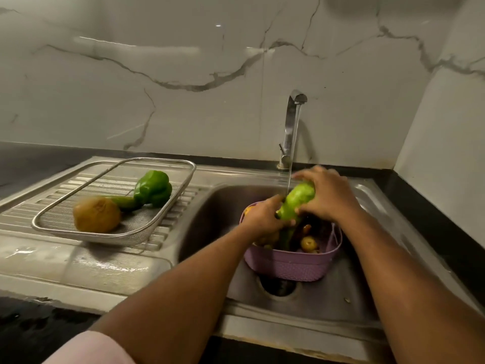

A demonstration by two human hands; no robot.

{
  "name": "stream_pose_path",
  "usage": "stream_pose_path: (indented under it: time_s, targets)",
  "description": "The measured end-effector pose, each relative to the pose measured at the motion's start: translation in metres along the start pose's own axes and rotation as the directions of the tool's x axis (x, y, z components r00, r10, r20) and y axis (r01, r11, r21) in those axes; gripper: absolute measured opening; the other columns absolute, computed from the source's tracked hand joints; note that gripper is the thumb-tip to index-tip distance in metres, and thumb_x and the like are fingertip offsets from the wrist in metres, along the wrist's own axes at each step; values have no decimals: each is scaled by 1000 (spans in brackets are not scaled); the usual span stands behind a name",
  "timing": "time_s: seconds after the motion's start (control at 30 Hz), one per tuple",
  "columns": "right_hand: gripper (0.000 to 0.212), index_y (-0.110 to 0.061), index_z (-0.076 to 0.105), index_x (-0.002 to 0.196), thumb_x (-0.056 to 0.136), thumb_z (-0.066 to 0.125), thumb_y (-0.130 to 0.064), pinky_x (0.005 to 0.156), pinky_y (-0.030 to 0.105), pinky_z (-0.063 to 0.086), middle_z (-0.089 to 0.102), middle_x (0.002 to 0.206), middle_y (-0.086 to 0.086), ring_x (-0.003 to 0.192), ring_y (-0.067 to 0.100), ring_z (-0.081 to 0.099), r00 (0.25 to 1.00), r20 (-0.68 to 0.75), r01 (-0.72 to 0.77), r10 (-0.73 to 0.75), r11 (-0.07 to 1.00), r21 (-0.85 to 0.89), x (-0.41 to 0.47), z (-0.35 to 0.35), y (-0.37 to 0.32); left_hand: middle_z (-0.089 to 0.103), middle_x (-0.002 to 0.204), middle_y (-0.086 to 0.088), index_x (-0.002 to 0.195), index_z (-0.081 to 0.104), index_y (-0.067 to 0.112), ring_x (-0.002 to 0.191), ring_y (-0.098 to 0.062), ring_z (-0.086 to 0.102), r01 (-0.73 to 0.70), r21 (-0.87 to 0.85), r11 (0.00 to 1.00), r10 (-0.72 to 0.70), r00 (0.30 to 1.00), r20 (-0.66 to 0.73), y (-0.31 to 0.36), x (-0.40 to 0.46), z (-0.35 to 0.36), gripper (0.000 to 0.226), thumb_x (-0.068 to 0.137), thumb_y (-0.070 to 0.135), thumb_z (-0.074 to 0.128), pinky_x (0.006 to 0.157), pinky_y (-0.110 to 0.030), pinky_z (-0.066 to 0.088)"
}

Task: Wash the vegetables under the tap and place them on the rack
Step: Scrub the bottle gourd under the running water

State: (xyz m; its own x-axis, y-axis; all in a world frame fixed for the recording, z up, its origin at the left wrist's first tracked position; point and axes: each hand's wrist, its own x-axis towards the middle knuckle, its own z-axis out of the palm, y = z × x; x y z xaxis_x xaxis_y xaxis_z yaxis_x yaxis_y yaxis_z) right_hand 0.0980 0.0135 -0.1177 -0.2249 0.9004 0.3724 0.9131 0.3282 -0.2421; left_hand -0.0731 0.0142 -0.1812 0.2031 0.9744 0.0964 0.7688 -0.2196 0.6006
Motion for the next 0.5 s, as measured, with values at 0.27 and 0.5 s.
stream_pose_path:
  time_s: [0.27, 0.5]
  targets:
    - [72, -22, 58, 137, 98, 31, -77, 86, 36, 49, 62, 128, 6, 108, 25, 60, 821, 89, -365, 564, 398, 842, -4, 23, -18, 71, 120, -8, 149, 48, 23, 105, -25, 72, 26, -706, 707, -27, 1000, 10, 26, -8, -2, 57, 97, 30, 70, 80, -35, 64]
    - [86, -11, 62, 135, 102, 7, -69, 99, 41, 42, 64, 130, 17, 122, 37, 60, 748, 185, -517, 637, 385, 765, -10, 39, -25, 71, 121, -6, 145, 52, 23, 110, -27, 70, 121, -791, 600, -145, 989, 41, 39, -10, 9, 46, 101, 25, 65, 95, -47, 59]
